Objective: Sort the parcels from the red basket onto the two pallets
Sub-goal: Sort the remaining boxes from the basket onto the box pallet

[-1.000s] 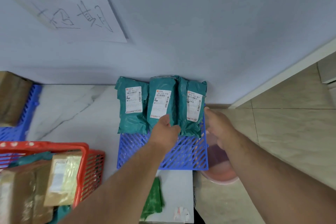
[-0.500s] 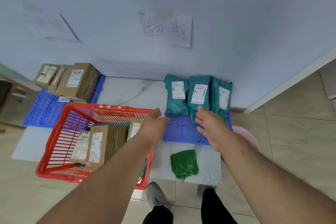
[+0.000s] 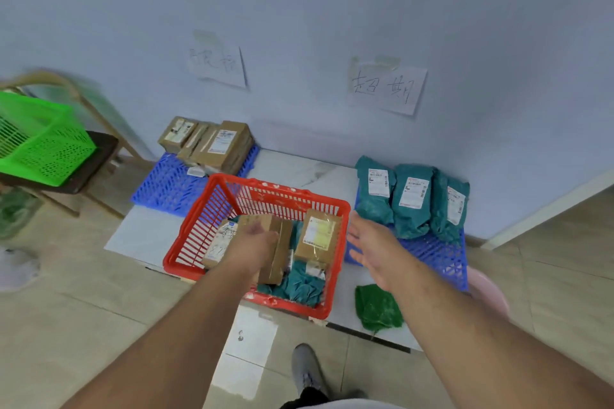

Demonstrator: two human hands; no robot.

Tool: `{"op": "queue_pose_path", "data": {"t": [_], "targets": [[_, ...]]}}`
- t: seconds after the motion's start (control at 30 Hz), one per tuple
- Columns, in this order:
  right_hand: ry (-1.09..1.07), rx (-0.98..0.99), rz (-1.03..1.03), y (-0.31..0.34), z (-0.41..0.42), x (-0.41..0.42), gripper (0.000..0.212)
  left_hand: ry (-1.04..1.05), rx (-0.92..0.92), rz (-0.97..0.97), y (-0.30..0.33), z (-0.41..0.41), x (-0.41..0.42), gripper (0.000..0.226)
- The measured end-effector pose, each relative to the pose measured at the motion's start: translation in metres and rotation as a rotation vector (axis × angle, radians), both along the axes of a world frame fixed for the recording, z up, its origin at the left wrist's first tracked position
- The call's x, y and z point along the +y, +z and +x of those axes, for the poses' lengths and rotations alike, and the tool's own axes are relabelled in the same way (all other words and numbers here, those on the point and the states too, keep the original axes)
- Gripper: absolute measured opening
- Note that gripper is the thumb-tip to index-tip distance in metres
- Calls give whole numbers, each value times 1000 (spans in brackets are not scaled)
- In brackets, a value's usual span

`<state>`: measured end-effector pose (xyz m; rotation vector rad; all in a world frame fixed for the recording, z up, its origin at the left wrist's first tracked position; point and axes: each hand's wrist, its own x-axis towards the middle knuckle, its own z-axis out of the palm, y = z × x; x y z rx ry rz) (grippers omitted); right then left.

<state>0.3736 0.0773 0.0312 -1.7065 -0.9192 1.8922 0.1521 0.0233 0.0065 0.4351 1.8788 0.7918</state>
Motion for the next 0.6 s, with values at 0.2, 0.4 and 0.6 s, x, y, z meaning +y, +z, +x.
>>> {"op": "queue_pose_path", "data": {"t": [0.2,0.4,0.6], "targets": [[11,70,-56,-15,0,-29,36,84,-7,-52,-3,-9,-40,68],[-6,82,-66,-25,-7,-55,52,33,28,-75,-13,-13,-53,62],[-24,4,-46,-31,-29,-44,50,-40,27,-62,-29,-51,-37,57]]}}
